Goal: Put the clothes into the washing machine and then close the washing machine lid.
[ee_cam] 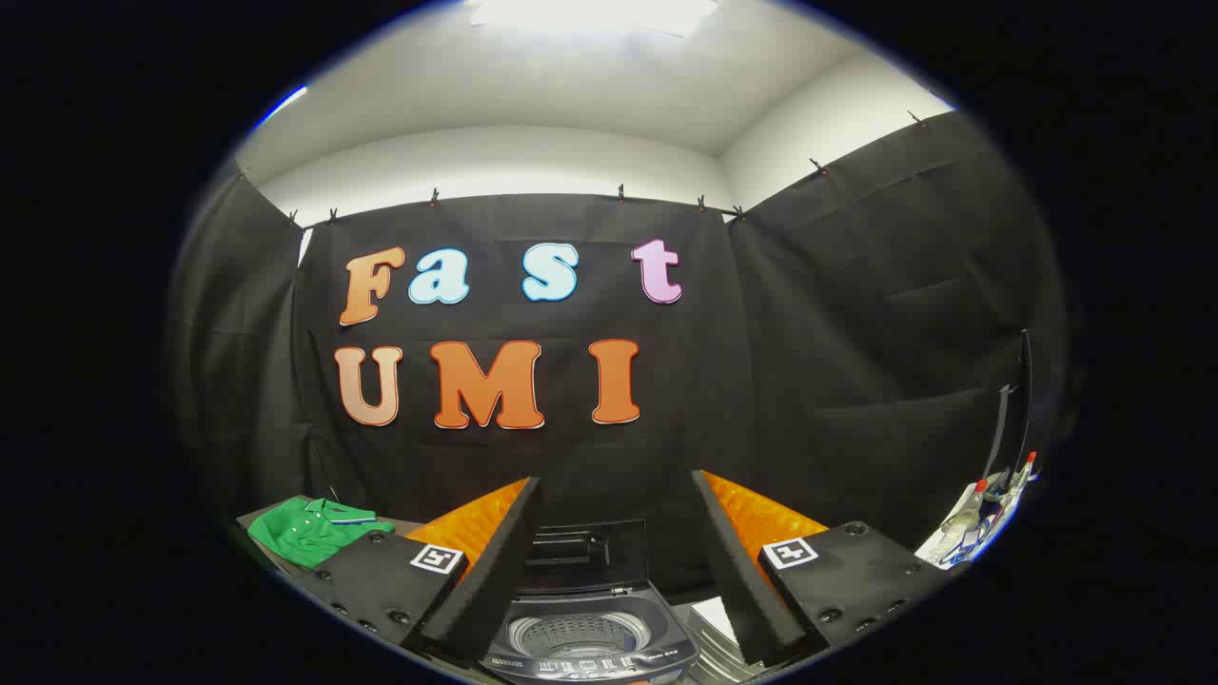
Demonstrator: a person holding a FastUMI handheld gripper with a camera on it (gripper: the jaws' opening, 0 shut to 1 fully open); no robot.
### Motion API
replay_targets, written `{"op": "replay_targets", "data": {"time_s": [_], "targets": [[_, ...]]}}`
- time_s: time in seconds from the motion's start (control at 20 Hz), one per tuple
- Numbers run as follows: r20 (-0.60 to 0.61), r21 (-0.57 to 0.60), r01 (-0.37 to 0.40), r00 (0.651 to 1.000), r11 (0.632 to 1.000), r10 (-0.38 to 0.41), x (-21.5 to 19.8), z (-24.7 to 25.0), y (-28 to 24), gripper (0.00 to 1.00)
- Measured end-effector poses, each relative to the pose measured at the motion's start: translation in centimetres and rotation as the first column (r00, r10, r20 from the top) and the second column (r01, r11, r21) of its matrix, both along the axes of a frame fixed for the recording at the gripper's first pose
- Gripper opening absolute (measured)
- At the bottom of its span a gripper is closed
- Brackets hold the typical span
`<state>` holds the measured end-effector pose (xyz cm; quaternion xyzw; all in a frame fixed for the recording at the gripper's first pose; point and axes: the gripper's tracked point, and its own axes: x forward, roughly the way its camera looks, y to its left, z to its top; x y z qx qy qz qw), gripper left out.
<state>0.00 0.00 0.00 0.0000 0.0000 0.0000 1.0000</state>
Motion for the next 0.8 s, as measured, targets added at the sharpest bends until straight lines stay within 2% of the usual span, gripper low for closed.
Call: {"op": "replay_targets", "data": {"time_s": [0.8], "targets": [[-0.009,-0.002,-0.002,1.0,1.0,0.002,-1.04,0.01,-0.19,0.99]]}}
